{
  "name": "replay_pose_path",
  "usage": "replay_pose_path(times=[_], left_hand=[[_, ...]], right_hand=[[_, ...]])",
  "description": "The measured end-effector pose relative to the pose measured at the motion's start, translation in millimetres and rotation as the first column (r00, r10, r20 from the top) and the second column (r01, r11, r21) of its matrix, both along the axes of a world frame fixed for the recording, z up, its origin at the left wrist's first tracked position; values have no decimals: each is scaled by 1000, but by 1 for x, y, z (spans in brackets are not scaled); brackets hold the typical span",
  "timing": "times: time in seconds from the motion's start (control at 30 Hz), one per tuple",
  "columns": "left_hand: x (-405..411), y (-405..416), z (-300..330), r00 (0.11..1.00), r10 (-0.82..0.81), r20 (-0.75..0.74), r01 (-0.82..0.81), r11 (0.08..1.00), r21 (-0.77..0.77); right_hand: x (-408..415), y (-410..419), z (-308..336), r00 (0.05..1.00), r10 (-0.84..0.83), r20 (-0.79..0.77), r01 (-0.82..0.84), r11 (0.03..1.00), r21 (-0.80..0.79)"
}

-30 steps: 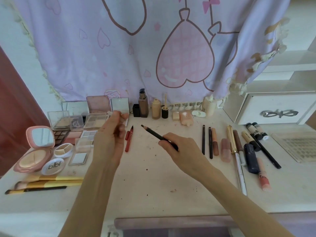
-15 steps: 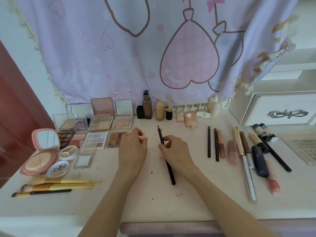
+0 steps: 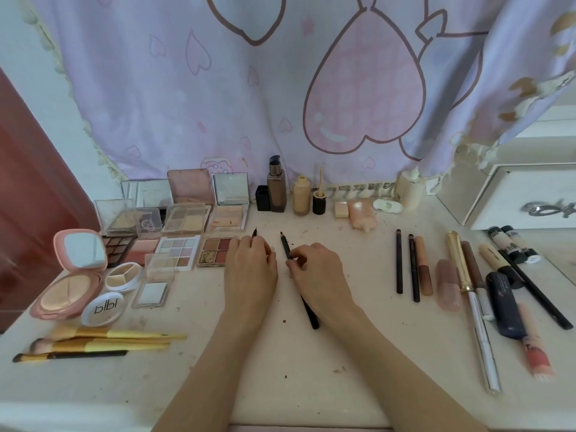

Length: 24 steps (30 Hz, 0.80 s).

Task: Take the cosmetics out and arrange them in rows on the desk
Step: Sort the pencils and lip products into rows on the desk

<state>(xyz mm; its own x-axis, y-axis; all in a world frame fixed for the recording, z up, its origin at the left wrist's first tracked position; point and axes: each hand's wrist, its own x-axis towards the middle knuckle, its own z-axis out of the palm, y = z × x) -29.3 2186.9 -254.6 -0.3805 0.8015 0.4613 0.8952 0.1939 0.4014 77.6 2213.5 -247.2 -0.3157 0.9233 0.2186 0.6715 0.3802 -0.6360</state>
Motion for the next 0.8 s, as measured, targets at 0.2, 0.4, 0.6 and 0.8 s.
replay_pose_path(times=[0.2, 0.4, 0.6, 0.8], left_hand=[[-7, -9, -8, 998, -4, -63, 6, 999, 32], [-11, -22, -9, 994, -61, -89, 63, 998, 14], [-15, -21, -8, 996, -47, -81, 44, 999, -31], [-16, -18, -10, 990, -32, -137, 29, 999, -28]], right_hand=[[10, -6, -4, 994, 110, -17, -109, 993, 41], [6, -10, -8, 969, 235, 81, -243, 964, 107], [1, -10, -9, 948, 286, 139, -302, 947, 111], [-5, -6, -6, 973, 220, -64, -218, 975, 48]])
